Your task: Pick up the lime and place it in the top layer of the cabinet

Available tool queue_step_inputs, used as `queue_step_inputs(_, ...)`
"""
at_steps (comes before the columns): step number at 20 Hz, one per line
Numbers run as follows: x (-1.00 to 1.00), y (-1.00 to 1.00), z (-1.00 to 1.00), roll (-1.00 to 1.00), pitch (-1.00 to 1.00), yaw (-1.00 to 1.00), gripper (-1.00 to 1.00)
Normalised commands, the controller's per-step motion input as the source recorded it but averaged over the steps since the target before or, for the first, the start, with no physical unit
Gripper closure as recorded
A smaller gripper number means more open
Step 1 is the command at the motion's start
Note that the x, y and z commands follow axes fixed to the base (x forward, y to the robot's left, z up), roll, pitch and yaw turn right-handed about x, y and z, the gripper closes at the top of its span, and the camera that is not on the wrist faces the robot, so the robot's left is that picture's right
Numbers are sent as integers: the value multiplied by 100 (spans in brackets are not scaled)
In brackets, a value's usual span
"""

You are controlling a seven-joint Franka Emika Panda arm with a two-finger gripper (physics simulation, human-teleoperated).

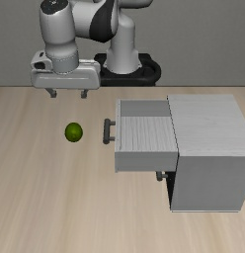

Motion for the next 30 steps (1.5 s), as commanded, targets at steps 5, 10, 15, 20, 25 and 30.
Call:
queue_step_inputs(5,0,0,-100,0,0,0,-100)
queue_step_inputs(10,0,0,-100,0,0,0,-100)
queue_step_inputs(15,-40,0,-40,0,0,0,100)
queue_step_inputs(20,0,0,0,0,0,0,100)
queue_step_inputs(25,0,0,20,0,0,0,100)
queue_step_inputs(30,0,0,60,0,0,0,100)
